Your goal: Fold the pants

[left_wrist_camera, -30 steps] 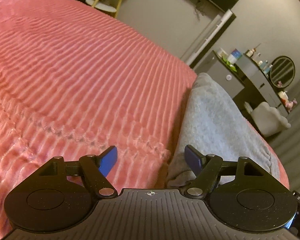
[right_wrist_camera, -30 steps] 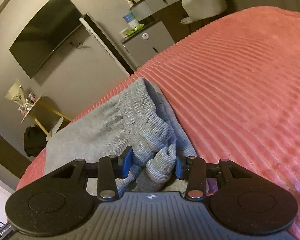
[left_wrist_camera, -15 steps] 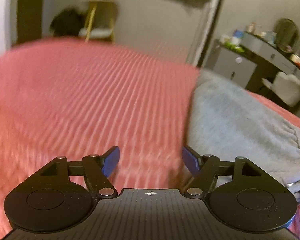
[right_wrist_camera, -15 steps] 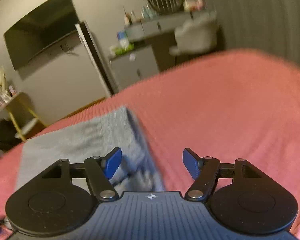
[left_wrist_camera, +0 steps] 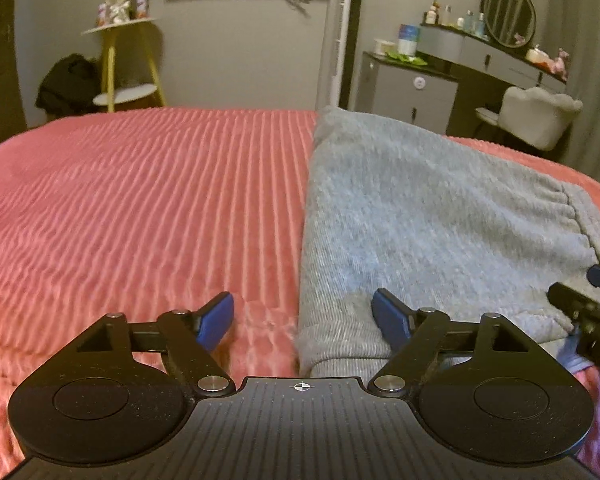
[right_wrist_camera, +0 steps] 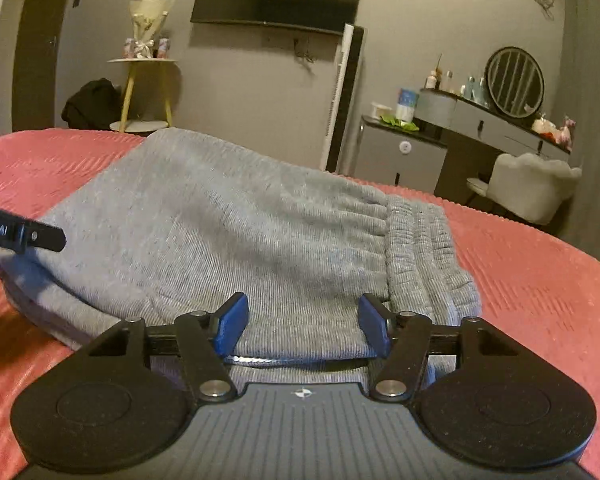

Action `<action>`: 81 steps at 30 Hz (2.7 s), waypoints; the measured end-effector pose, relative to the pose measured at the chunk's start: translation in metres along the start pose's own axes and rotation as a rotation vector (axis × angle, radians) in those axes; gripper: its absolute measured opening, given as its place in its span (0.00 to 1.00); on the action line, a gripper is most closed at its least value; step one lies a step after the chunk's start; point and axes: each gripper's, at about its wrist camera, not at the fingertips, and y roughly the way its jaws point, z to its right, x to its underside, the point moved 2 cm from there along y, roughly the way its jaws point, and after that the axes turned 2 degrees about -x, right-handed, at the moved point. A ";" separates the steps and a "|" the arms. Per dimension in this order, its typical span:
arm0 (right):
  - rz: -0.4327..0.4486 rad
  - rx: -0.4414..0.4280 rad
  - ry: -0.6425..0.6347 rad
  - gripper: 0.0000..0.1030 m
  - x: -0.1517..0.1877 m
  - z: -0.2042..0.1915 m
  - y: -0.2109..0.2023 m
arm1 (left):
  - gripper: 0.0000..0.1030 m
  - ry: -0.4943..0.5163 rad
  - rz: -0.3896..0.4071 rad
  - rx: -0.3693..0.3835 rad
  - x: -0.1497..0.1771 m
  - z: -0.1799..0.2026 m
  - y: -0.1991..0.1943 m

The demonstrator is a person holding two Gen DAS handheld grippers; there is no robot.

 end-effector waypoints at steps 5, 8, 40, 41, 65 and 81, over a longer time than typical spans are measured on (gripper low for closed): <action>-0.019 -0.029 0.212 0.52 -0.030 0.026 0.002 | 0.64 0.030 0.108 0.009 -0.040 0.006 -0.019; -0.032 -0.002 0.234 0.42 -0.052 0.027 0.025 | 0.66 0.127 0.119 0.027 -0.064 0.026 0.000; -0.269 0.024 0.364 0.23 0.031 0.060 -0.037 | 0.82 -0.017 -0.169 0.100 0.034 -0.027 -0.013; -0.297 0.030 0.406 0.24 0.038 0.064 -0.039 | 0.81 0.043 -0.203 0.073 0.043 -0.022 -0.014; -0.243 -0.024 0.191 0.96 0.003 -0.012 -0.157 | 0.91 -0.031 -0.167 0.059 0.052 0.001 -0.149; -0.214 0.035 0.178 0.96 0.013 -0.016 -0.102 | 0.90 0.073 -0.168 0.027 0.050 0.021 -0.099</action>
